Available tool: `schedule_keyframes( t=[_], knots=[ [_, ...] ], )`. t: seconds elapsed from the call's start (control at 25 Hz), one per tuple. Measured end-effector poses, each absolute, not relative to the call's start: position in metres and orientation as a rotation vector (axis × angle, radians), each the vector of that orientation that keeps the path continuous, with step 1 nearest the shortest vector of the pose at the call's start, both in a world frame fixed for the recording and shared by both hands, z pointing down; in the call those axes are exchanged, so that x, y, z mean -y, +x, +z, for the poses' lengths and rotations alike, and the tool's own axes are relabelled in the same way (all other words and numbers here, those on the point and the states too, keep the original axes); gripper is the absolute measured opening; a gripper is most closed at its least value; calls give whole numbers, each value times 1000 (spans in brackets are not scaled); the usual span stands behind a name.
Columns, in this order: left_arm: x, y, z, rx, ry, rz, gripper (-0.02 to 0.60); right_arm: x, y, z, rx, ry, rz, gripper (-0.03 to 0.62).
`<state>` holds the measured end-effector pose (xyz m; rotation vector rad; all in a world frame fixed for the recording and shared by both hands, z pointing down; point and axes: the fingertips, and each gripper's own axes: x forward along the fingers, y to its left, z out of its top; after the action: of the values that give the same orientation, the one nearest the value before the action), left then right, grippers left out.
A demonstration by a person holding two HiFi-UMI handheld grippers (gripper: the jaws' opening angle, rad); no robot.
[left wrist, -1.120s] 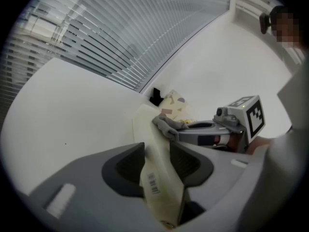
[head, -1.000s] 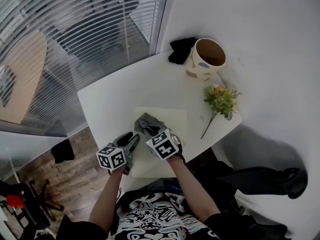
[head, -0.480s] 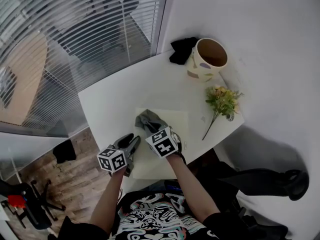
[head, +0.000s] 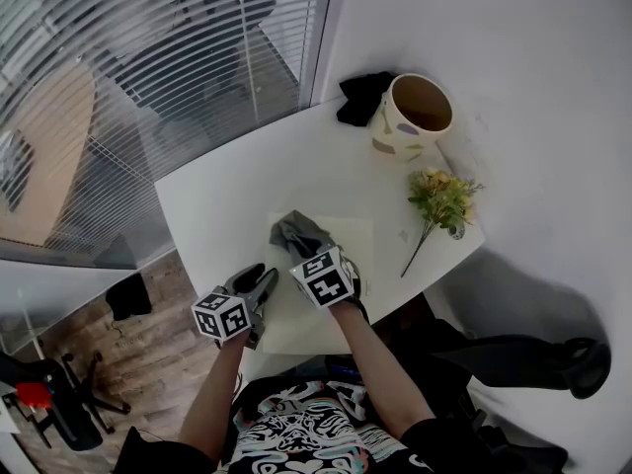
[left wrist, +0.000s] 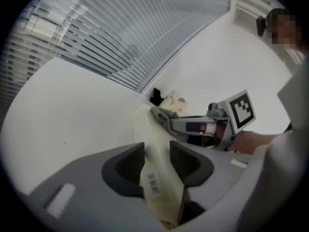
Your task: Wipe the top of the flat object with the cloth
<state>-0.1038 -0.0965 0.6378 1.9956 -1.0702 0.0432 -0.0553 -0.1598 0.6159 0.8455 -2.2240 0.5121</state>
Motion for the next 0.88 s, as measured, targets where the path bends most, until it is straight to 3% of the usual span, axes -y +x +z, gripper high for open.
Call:
schedule_keyframes(
  t=[0.88],
  knots=[
    [97, -104, 638, 1075, 1985, 27, 207, 174, -15, 607, 2186, 948, 525, 15]
  ],
)
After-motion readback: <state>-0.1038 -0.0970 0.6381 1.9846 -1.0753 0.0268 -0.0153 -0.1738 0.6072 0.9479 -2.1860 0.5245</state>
